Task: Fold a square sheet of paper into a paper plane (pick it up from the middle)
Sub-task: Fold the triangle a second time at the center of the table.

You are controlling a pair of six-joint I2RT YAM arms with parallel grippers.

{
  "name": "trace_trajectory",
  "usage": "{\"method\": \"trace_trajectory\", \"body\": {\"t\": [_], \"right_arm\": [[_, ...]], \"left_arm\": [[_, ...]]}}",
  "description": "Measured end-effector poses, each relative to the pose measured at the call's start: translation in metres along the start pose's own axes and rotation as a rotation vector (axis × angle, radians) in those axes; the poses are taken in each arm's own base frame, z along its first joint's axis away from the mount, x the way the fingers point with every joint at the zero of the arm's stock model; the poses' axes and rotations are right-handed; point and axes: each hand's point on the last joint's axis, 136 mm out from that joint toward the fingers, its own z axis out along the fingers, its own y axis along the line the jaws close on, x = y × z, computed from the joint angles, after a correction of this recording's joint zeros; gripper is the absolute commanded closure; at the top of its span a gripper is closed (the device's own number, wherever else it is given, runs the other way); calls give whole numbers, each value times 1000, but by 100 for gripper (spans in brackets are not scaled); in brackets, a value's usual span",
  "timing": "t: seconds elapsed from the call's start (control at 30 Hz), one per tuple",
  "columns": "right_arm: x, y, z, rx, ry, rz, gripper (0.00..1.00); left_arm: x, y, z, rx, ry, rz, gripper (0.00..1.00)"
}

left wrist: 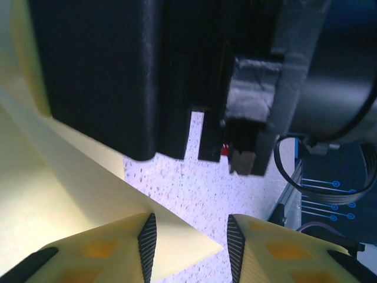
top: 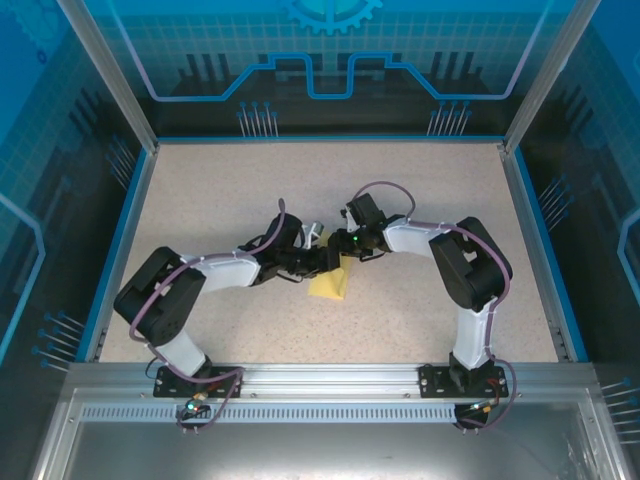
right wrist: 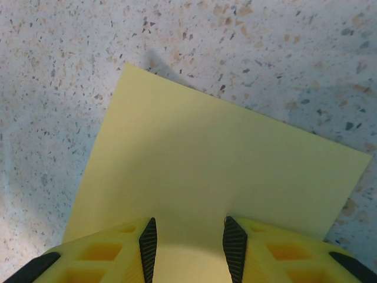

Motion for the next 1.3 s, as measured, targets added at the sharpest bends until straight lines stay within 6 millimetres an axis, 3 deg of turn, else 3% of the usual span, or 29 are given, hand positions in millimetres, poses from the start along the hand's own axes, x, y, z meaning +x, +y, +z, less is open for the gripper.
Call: {"method": "trace_trajectory", "body": {"t": [0.17,0.33,0.53,0.67,0.9,1.1,1.3], "right_arm": [[9,5,-5,-46,53,5,58],[17,3,-20,-87,115,43,56],[5,0,-69,-163,43,63,55],[24,-3,-90,-202,36,54,55],[80,-10,-92,-261,137,69,54],[92,2,-88,-305,177,46,54],[102,14,-68,-339,235,24,55]], "left_arm": [[2,9,7,-13,15,-13,56],[2,9,7,-13,14,-9,61],[1,10,7,-16,10,-5,69],[2,13,7,-24,6,-7,73],[2,17,7,-40,-3,-12,73],[3,20,7,-46,-2,-15,73],[5,22,7,-50,0,-18,74]]}}
